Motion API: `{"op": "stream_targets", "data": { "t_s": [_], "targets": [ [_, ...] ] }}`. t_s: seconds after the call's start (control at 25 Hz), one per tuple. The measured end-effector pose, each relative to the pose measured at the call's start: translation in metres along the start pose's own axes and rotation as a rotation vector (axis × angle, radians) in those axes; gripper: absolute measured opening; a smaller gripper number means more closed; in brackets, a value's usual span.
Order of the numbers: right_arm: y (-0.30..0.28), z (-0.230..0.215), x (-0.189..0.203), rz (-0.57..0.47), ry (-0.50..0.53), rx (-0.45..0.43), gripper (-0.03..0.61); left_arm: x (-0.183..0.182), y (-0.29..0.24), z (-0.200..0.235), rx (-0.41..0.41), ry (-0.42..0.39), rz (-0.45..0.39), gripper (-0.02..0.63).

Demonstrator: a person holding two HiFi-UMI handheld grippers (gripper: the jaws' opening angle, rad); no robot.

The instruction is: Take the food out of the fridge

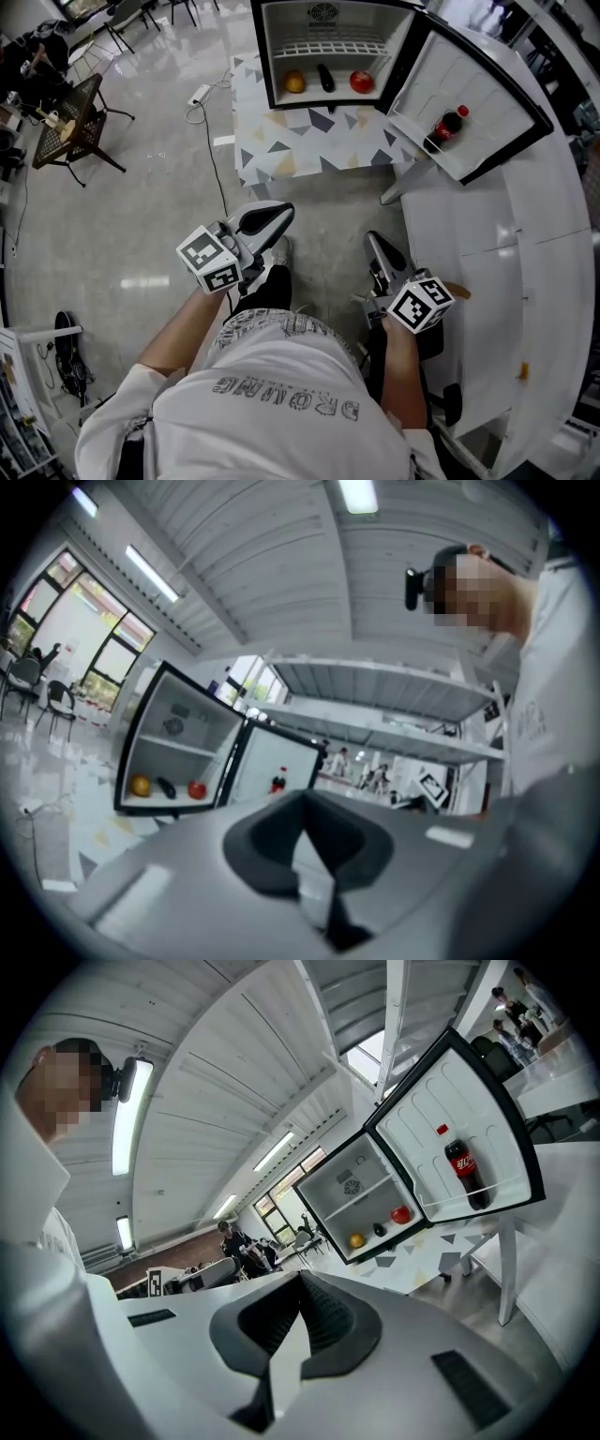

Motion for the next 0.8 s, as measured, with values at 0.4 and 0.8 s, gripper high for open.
{"op": "stream_targets", "data": {
  "t_s": [0.4, 0.8],
  "targets": [
    [-0.079, -0.037, -0.024, 0.017, -0.02, 0.016, -0.011, -0.017, -0.034, 0.085, 0.002, 0.026, 0.026, 0.008],
    [-0.166, -0.064, -0.056, 0.04, -0.031, 0.052, -0.011, -0.051, -0.061, 0.179, 0.009, 0.055, 0.037, 0.008]
  ]
}}
Point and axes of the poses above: the fingertips, and each gripper's own axes: y backward along the fingers, z to its left, x out of its underside, the point moved 8 cm from there along y, backward along the fingers, and after that the axes turned 4 degrees about y, right-handed, at the moved point
